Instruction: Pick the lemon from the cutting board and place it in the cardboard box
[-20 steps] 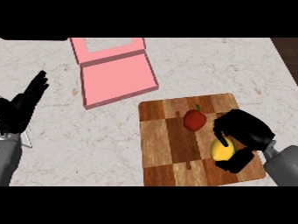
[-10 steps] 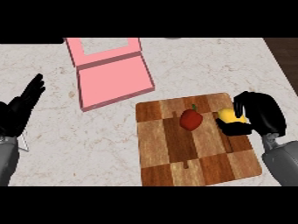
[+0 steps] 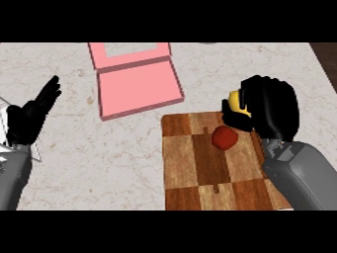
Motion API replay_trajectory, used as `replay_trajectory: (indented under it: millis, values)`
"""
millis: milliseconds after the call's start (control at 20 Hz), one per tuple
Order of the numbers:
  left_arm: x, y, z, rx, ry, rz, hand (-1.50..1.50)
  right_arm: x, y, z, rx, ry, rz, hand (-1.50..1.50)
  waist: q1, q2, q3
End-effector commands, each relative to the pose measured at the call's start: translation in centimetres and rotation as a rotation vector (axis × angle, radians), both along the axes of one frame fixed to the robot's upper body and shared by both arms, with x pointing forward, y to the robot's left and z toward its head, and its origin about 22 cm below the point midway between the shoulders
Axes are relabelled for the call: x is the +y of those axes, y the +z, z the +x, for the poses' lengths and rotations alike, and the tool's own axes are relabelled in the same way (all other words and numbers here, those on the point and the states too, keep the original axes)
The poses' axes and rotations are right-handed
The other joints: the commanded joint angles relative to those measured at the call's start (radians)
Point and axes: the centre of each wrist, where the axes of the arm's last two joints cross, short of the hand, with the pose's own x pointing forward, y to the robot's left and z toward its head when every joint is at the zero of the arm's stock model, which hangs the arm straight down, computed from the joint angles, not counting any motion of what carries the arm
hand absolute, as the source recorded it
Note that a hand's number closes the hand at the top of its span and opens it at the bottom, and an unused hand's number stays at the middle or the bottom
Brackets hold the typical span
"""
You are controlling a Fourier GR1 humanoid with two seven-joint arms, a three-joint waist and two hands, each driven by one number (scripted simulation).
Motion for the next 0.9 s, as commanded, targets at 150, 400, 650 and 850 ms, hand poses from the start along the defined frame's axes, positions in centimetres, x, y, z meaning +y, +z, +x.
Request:
replay_trajectory:
  millis: [150, 400, 650, 850]
  values:
    - [2.6, -0.4, -1.5, 0.045, 0.19, 0.171, 0.0, 7.1, 4.6, -0.5, -0.064, 0.014, 0.145, 1.5, 0.068, 0.001, 0.059]
    - [2.5, 0.0, -1.0, 0.042, 0.174, 0.178, 0.0, 9.9, 7.1, 0.9, -0.089, -0.034, 0.22, 1.5, 0.093, 0.013, 0.06]
    - [1.8, 0.3, -0.2, 0.029, 0.158, 0.164, 0.0, 11.4, 7.9, 3.0, -0.065, -0.07, 0.312, 1.5, 0.104, 0.029, 0.061]
    - [1.3, 0.8, 0.4, 0.016, 0.135, 0.173, 0.0, 11.5, 8.1, 4.8, -0.039, -0.092, 0.344, 1.5, 0.117, 0.037, 0.061]
